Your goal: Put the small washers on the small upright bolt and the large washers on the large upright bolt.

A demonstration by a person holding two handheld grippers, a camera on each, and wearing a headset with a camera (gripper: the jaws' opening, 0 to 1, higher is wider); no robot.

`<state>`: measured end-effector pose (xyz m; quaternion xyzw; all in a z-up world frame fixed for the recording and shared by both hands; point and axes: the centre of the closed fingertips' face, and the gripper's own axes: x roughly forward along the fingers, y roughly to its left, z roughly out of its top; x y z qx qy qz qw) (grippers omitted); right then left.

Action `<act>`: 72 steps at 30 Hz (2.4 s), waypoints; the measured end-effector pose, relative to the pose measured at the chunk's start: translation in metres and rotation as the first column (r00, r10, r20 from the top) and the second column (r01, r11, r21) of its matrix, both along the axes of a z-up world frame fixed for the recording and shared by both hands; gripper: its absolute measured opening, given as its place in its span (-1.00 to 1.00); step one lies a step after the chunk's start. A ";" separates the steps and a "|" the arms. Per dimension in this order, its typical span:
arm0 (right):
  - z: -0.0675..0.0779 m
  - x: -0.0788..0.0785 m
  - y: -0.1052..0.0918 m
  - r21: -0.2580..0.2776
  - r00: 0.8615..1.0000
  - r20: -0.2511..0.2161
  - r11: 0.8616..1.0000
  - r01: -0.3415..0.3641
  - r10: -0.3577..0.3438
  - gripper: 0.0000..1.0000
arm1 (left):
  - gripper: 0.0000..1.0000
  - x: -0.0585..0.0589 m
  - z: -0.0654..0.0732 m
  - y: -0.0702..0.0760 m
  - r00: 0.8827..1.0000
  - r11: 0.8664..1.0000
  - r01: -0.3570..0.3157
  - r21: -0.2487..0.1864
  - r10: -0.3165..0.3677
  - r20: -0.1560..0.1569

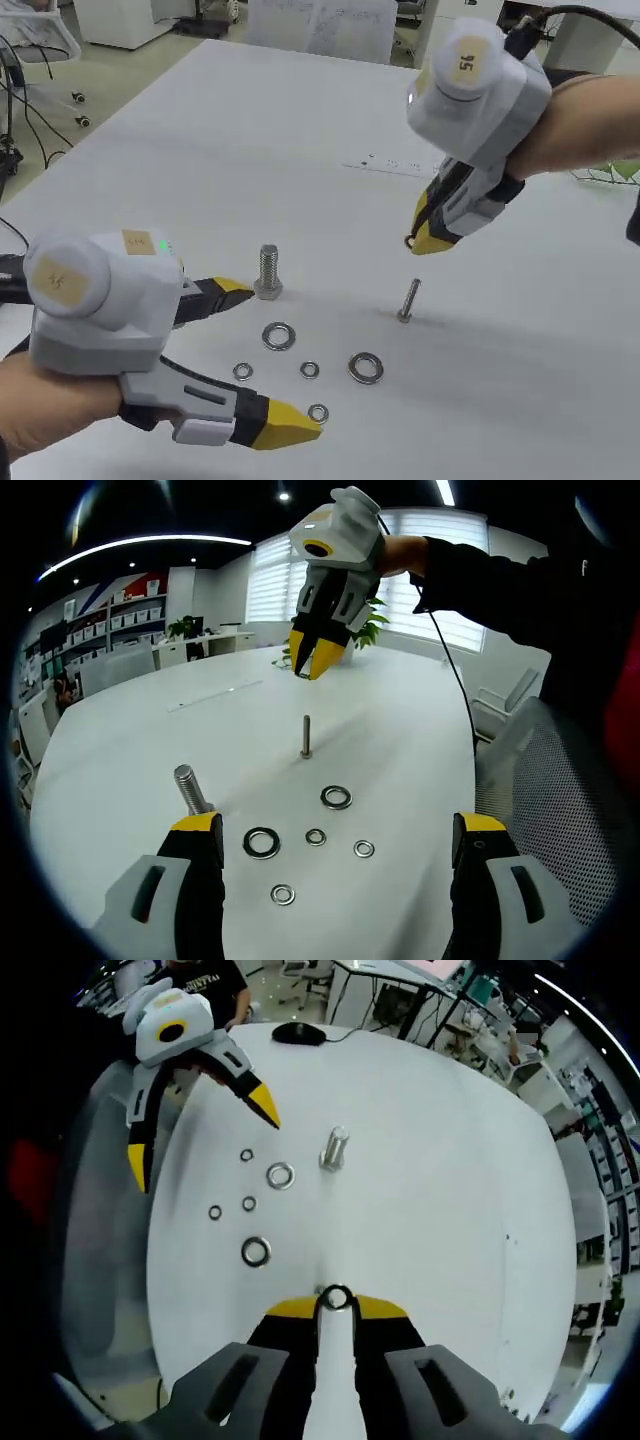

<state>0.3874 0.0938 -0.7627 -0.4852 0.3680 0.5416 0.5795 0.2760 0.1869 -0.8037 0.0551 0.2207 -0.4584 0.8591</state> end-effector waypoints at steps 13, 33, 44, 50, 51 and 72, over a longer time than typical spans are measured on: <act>-0.018 0.004 -0.018 -0.053 0.999 -0.042 0.998 0.027 -0.029 -0.73 | 0.94 0.006 0.009 -0.007 0.994 0.999 0.034 -0.016 -0.032 0.100; -0.044 0.004 -0.012 -0.094 0.995 -0.099 0.995 0.017 -0.027 -0.73 | 0.92 0.002 0.016 -0.012 0.986 0.997 0.067 -0.033 -0.061 0.152; -0.052 0.002 -0.013 -0.110 0.993 -0.118 0.994 0.013 -0.026 -0.73 | 0.90 0.002 0.015 -0.012 0.988 0.997 0.065 -0.037 -0.059 0.144; -0.054 0.001 -0.013 -0.114 0.992 -0.122 0.993 0.012 -0.026 -0.73 | 0.89 0.002 0.015 -0.011 0.988 0.997 0.062 -0.037 -0.056 0.141; -0.054 0.001 -0.013 -0.115 0.992 -0.123 0.993 0.012 -0.027 -0.73 | 0.89 0.002 0.015 -0.011 0.989 0.998 0.061 -0.035 -0.055 0.140; -0.076 0.002 -0.011 -0.110 0.986 -0.157 0.993 0.033 -0.050 -0.73 | 0.87 0.001 0.015 -0.010 0.990 0.998 0.056 -0.037 -0.050 0.135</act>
